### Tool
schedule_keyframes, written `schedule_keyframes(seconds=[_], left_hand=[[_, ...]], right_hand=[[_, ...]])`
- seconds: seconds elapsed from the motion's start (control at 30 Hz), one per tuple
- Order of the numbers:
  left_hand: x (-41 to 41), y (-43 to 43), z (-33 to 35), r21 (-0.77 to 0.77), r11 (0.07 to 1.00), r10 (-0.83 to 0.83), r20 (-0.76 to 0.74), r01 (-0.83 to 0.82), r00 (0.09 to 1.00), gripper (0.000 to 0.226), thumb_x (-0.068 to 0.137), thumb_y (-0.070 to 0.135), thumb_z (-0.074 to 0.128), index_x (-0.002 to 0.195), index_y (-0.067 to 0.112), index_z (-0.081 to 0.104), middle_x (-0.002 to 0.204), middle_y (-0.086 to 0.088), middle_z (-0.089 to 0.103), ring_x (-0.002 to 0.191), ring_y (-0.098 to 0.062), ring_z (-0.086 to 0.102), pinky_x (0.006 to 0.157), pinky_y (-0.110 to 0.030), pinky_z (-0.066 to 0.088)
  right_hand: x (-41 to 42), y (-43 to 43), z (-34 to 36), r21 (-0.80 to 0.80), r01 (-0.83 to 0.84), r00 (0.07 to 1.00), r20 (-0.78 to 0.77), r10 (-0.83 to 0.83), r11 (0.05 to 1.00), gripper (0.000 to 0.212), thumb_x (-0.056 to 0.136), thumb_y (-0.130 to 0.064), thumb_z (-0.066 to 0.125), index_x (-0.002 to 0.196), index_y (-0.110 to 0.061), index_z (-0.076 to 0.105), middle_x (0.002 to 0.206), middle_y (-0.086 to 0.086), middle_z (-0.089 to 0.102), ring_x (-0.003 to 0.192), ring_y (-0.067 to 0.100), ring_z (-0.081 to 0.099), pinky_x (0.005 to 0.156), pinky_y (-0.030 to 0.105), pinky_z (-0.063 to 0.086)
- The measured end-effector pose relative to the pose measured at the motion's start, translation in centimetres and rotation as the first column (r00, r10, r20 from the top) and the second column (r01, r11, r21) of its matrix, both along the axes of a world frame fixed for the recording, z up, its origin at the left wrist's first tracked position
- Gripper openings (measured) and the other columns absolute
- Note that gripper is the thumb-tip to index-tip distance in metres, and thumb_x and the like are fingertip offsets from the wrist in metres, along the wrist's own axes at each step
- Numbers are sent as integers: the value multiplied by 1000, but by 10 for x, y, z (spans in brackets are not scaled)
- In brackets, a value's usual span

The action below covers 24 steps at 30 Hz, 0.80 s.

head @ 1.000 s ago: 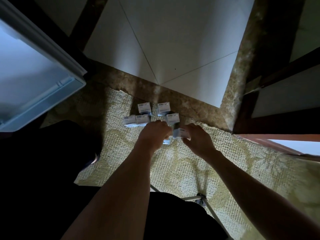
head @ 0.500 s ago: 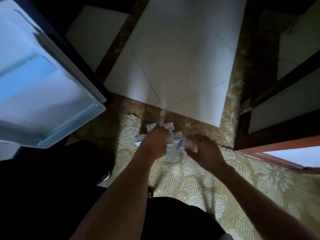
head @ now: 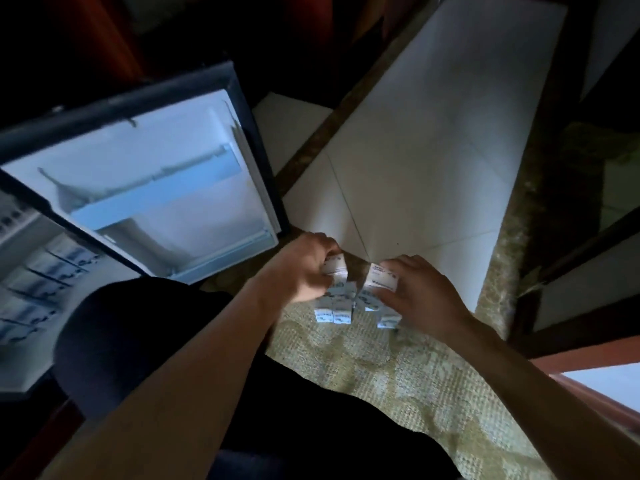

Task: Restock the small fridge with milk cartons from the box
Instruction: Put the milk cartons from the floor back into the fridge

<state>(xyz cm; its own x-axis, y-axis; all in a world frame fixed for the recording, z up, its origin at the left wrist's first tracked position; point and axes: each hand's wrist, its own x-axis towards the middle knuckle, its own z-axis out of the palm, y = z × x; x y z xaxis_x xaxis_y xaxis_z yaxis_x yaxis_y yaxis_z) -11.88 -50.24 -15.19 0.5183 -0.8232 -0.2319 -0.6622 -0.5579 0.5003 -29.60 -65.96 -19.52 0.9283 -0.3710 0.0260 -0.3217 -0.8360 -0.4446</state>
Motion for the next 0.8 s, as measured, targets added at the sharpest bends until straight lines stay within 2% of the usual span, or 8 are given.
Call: schedule_keyframes(seconds=[0.13, 0.23, 0.33, 0.53, 0.63, 0.8], left_hand=[[16, 33, 40, 27, 999, 16, 161, -21, 987, 31, 74, 10, 74, 99, 27, 65, 91, 9, 61, 80, -12, 61, 64, -27, 51], [30, 61, 75, 25, 999, 33, 303, -42, 952, 33, 74, 21, 75, 104, 27, 65, 99, 7, 60, 89, -13, 58, 75, -30, 53], [45, 90, 112, 3, 998, 61, 404, -68, 913, 37, 80, 25, 75, 115, 26, 61, 106, 7, 58, 98, -13, 50, 82, -29, 47], [66, 151, 166, -86, 974, 227, 450, -212, 864, 35, 82, 22, 72, 114, 27, 59, 107, 8, 57, 103, -14, 49, 89, -34, 47], [73, 182, 181, -90, 960, 274, 484, -265, 831, 36, 80, 24, 71, 112, 28, 58, 105, 10, 55, 101, -14, 50, 86, -34, 49], [79, 237, 194, -119, 922, 376, 502, -369, 779, 36, 80, 24, 72, 113, 28, 57, 104, 10, 55, 94, -13, 52, 82, -36, 52]], right_hand=[[30, 12, 36, 0, -58, 994, 93, 58, 998, 44, 92, -42, 64, 130, -21, 58, 121, -6, 60, 113, 15, 48, 87, 37, 47], [55, 23, 60, -16, -124, 980, 153, 125, 992, 43, 93, -40, 61, 132, -21, 56, 124, -5, 60, 112, 13, 47, 89, 36, 46], [77, 37, 85, -28, -189, 953, 236, 190, 982, 43, 96, -38, 59, 134, -20, 54, 127, -4, 58, 115, 14, 48, 92, 36, 46], [130, 74, 136, -62, -358, 871, 338, 358, 931, 38, 97, -36, 60, 131, -20, 55, 118, -5, 57, 113, 16, 49, 92, 40, 47], [154, 98, 156, -107, -398, 836, 368, 408, 911, 40, 98, -35, 61, 133, -16, 54, 123, -2, 56, 117, 18, 47, 94, 40, 45], [192, 144, 174, -149, -471, 785, 378, 491, 869, 38, 97, -38, 60, 129, -17, 55, 121, -3, 57, 115, 19, 45, 89, 46, 47]])
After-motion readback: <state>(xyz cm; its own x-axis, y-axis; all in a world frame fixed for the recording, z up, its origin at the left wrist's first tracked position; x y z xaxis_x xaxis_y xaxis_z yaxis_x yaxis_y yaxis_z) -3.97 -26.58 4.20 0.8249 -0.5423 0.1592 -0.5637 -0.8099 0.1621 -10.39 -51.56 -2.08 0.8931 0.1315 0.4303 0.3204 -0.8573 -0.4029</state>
